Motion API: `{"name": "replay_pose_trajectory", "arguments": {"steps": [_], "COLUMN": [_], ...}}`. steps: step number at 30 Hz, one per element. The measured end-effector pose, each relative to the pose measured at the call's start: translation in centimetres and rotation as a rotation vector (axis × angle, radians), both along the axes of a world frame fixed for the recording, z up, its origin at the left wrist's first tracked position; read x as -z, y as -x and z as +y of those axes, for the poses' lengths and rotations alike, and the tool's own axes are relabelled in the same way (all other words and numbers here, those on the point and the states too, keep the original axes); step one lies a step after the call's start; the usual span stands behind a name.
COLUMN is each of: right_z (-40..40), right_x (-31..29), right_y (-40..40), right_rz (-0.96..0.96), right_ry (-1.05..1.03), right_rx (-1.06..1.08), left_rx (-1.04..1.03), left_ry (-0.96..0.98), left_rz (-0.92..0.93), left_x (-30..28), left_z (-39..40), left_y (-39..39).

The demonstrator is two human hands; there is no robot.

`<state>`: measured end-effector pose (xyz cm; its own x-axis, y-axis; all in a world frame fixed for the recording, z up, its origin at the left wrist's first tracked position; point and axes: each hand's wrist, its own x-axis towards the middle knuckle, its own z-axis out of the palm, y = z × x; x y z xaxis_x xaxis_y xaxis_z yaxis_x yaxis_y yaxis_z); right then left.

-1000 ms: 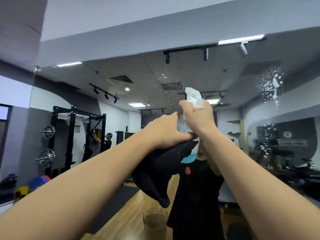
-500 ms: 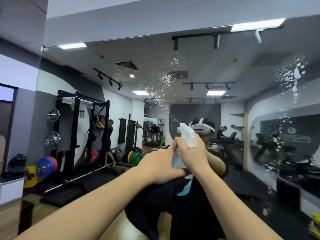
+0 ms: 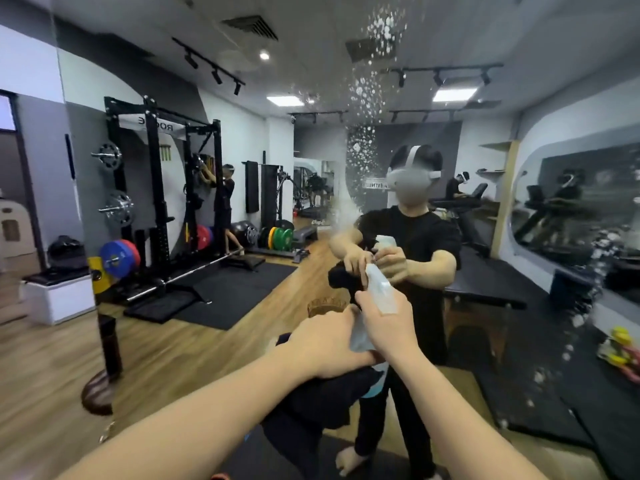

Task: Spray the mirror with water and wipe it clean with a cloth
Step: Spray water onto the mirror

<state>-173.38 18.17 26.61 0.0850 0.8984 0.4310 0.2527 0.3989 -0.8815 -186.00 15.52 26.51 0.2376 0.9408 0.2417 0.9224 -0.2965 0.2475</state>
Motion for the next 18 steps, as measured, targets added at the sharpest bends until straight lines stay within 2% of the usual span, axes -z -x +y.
{"name": "replay_pose_trajectory", "arguments": {"steps": [3,11,18], "right_z": [-0.8,-1.5,-1.4], "right_x": [3.4,11.8,18.3], "right_y": [1.3,2.3,1.0], "right_rz": [0.011,-0.101,-0.427], "right_ry": [0.065,0.21,0.306], "right_rx": [0.005,0.04,0.004], "left_rx": [0.018,0.06,0.039], "left_ry": [0.063,0.232,0.424], "left_rz": [0.01,-0.002,-0.086], "left_x": [3.8,13.0,19.1], "left_z": [0.3,0.3,-1.1], "left_y": [1.5,2.6,1.0]}}
